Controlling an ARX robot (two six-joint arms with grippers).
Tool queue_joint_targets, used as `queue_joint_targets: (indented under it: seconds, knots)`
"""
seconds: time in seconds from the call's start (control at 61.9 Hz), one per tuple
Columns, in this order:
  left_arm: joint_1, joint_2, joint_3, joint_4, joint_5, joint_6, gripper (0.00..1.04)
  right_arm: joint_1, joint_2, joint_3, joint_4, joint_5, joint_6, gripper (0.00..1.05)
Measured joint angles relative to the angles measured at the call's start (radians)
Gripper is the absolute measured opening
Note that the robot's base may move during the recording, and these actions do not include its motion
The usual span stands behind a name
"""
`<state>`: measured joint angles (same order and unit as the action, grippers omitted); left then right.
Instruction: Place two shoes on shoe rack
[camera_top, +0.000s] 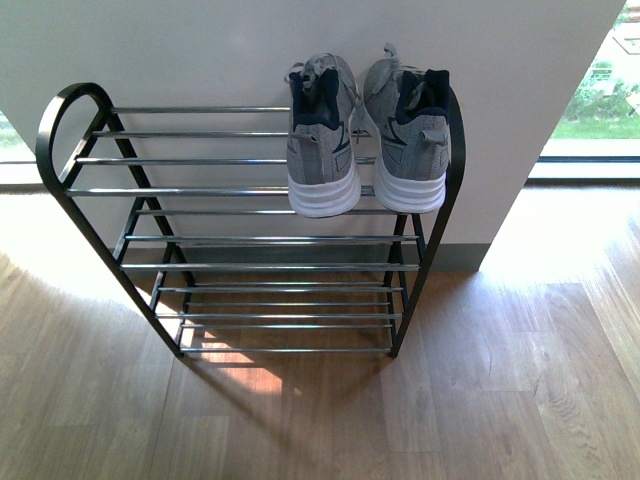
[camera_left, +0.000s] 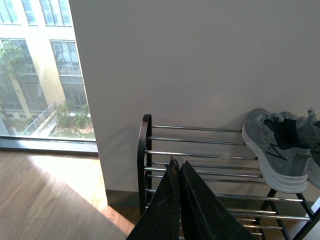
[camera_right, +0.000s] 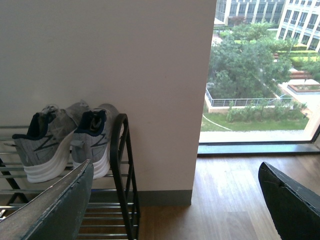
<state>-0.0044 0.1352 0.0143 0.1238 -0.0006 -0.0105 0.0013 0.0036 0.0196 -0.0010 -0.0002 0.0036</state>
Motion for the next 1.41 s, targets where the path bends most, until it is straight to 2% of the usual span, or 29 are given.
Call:
queue_joint_targets:
  seconds: [0.081, 0.646, 0.824, 1.002, 1.099, 1.131, 1.406]
  knots:
    - [0.000, -0.097, 0.000, -0.113, 0.000, 0.000, 0.01, 0.000, 0.000, 0.000, 0.000, 0.000, 0.000, 0.96]
    - [0.000, -0.119, 0.000, -0.124, 0.000, -0.001, 0.02, 0.000, 0.000, 0.000, 0.000, 0.000, 0.000, 0.96]
    - [0.000, -0.119, 0.000, -0.124, 0.000, 0.000, 0.46, 0.000, 0.000, 0.000, 0.000, 0.000, 0.000, 0.96]
    - [0.000, -0.119, 0.000, -0.124, -0.003, 0.000, 0.75, 0.000, 0.000, 0.000, 0.000, -0.003, 0.000, 0.96]
    - [0.001, -0.119, 0.000, -0.124, -0.001, 0.000, 0.94, 0.000, 0.000, 0.000, 0.000, 0.000, 0.000, 0.96]
    - [0.001, -0.119, 0.000, -0.124, 0.002, 0.003, 0.97, 0.000, 0.000, 0.000, 0.000, 0.003, 0.000, 0.96]
    - [0.001, -0.119, 0.000, -0.124, 0.001, 0.003, 0.95, 0.000, 0.000, 0.000, 0.000, 0.003, 0.000, 0.96]
